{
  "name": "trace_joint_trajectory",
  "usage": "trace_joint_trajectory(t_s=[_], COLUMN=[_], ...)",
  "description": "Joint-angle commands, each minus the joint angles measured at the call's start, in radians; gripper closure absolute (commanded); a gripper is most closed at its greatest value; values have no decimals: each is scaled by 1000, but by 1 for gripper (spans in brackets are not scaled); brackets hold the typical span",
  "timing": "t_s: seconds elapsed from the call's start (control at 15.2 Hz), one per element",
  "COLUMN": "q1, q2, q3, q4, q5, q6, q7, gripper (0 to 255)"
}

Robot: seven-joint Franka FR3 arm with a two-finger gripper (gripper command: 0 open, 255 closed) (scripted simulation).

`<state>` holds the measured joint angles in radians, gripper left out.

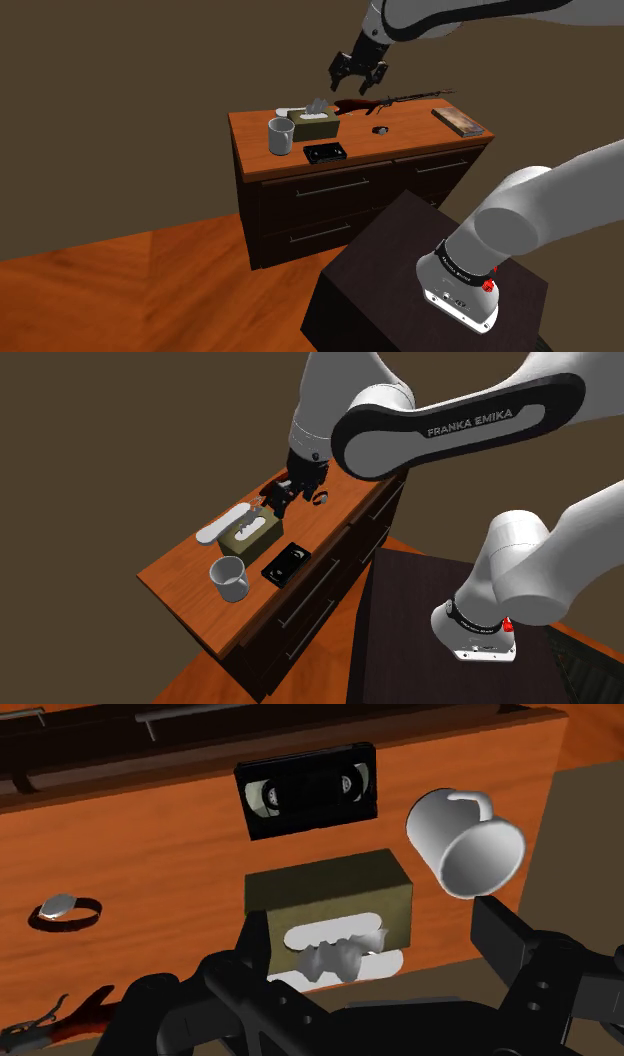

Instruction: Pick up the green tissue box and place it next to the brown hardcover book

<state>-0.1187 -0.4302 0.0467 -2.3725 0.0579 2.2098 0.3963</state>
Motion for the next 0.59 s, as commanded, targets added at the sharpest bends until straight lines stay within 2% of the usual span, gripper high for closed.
trace_joint_trajectory(t_s=[0.0, 0.53], q1=[-8, -32], q2=[71, 356], q3=[5, 6], q4=[8, 107], q5=[21, 109], q6=[80, 331], q7=[54, 229], gripper=[0, 0])
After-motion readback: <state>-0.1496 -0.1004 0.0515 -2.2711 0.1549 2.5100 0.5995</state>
